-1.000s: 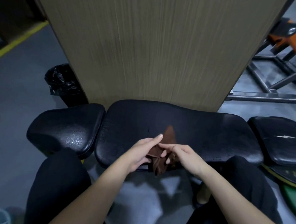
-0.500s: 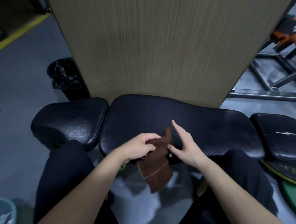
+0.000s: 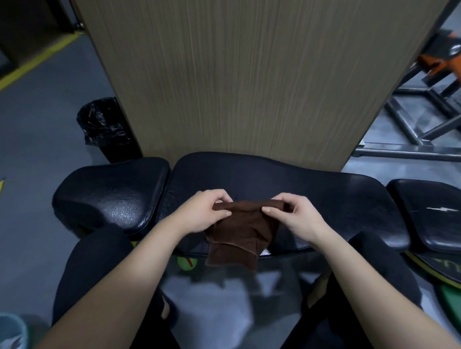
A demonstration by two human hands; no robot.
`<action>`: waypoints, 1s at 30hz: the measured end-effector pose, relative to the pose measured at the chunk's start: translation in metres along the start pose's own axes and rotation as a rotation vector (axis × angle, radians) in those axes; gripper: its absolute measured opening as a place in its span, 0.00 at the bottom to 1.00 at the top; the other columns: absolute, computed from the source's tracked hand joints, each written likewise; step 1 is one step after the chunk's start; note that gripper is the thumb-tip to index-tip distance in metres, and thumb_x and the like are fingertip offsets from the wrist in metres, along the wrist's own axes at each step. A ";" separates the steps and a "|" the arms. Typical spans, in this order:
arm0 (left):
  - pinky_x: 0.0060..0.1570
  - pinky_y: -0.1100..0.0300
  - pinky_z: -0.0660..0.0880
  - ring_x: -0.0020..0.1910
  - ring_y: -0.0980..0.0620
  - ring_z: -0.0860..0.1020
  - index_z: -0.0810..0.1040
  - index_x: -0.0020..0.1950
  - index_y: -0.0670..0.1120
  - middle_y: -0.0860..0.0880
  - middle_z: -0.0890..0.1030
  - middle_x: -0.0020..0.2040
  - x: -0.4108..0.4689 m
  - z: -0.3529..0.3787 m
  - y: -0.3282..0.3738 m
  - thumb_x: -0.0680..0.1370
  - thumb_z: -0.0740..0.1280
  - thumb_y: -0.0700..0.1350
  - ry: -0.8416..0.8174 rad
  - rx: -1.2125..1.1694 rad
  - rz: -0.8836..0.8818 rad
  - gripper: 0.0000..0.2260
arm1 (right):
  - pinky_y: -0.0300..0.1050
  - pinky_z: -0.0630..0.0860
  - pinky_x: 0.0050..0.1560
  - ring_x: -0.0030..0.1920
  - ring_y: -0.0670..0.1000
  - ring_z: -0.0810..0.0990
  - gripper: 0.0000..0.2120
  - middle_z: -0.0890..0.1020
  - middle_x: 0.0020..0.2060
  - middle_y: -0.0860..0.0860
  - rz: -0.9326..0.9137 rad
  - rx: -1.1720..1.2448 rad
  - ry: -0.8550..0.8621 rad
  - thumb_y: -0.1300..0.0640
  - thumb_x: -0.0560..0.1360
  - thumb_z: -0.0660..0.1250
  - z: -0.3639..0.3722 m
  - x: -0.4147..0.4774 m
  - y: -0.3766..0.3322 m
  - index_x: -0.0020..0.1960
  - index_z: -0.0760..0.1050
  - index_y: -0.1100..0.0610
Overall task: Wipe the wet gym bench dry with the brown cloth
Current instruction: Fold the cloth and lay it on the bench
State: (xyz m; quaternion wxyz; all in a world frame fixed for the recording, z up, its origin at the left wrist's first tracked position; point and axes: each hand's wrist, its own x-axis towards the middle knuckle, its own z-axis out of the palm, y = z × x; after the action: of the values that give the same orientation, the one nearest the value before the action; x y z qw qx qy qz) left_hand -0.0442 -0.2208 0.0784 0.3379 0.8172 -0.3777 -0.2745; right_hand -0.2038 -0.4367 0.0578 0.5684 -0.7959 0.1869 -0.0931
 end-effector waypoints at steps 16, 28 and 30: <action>0.71 0.54 0.69 0.76 0.53 0.68 0.76 0.72 0.58 0.56 0.72 0.76 -0.016 0.061 -0.064 0.82 0.66 0.54 0.024 0.591 0.100 0.17 | 0.52 0.75 0.63 0.63 0.55 0.76 0.16 0.79 0.63 0.48 -0.111 -0.884 -0.131 0.55 0.76 0.70 0.024 -0.020 0.052 0.63 0.82 0.50; 0.69 0.51 0.70 0.73 0.49 0.70 0.71 0.75 0.54 0.53 0.73 0.74 0.013 0.050 -0.046 0.82 0.65 0.53 0.130 0.572 0.071 0.21 | 0.54 0.66 0.76 0.76 0.56 0.66 0.31 0.68 0.77 0.52 -0.056 -0.876 -0.168 0.45 0.79 0.68 0.026 0.036 0.032 0.79 0.64 0.53; 0.76 0.52 0.62 0.80 0.50 0.61 0.64 0.80 0.55 0.52 0.63 0.81 0.026 0.053 -0.044 0.81 0.67 0.55 0.014 0.624 0.065 0.28 | 0.53 0.56 0.81 0.82 0.56 0.55 0.42 0.57 0.83 0.51 -0.044 -0.959 -0.343 0.40 0.77 0.70 0.033 0.046 0.035 0.83 0.55 0.53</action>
State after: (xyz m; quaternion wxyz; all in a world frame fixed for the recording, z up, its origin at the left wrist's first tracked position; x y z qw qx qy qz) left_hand -0.0485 -0.2388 0.0072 0.0820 0.8707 -0.4675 -0.1289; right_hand -0.1563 -0.4369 0.0114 0.1597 -0.9747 0.0960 0.1231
